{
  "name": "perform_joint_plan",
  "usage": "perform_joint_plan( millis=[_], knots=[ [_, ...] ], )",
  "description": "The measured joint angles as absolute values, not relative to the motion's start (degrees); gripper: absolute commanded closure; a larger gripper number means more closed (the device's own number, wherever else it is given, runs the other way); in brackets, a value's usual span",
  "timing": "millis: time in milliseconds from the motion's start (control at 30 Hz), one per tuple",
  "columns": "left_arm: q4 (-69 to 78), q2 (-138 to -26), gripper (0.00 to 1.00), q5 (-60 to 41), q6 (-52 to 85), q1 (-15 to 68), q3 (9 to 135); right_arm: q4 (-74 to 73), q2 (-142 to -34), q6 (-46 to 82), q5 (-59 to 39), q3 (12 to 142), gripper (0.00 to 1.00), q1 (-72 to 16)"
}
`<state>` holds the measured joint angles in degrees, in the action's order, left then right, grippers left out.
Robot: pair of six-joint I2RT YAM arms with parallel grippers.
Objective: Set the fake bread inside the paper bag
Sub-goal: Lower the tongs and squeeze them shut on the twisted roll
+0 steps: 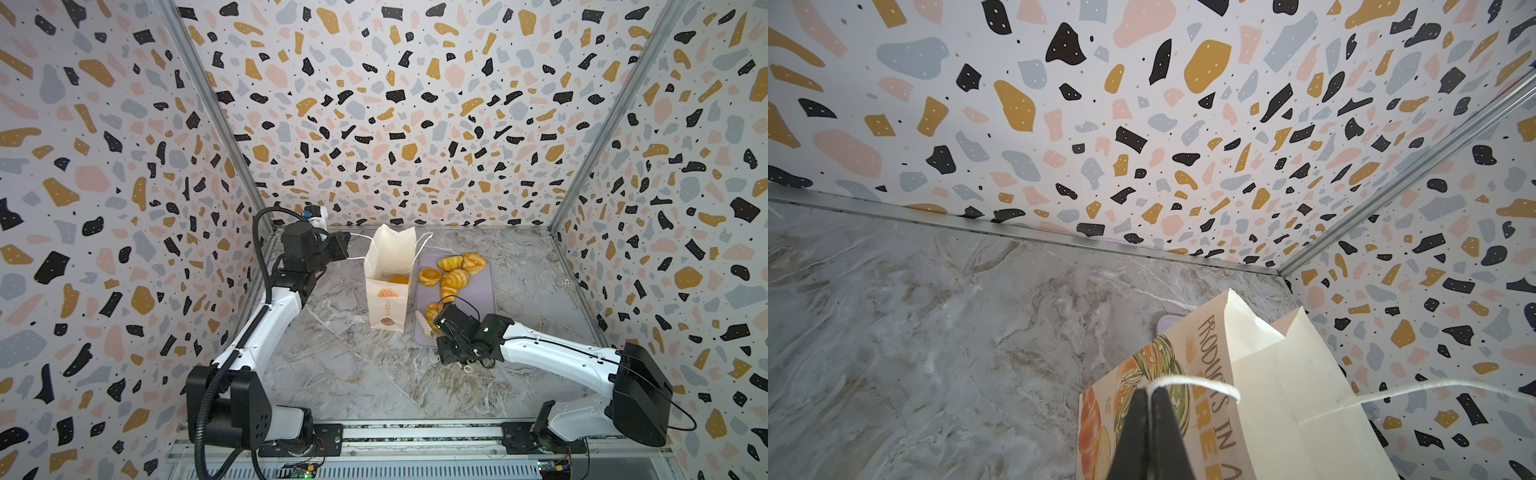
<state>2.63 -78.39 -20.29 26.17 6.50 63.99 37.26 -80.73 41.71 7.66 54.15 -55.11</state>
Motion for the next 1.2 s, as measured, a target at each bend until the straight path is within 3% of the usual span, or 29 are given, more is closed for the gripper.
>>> perform_joint_plan(
  millis=[467, 1000, 1200],
  knots=[
    [2.63, -78.39, 1.0, -20.25, 26.17, 6.5, 63.99, 36.82, -83.74, 41.06, 7.25, 54.15, 0.41, -55.16],
    [2.63, -78.37, 1.0, -20.25, 26.15, 6.5, 63.99, 36.82, -84.16, 40.42, 7.29, 54.15, 0.63, -55.16],
    [2.63, -78.39, 1.0, -20.25, 26.15, 6.5, 63.99, 36.84, -83.46, 40.4, 7.33, 54.15, 0.65, -55.16]
  ],
)
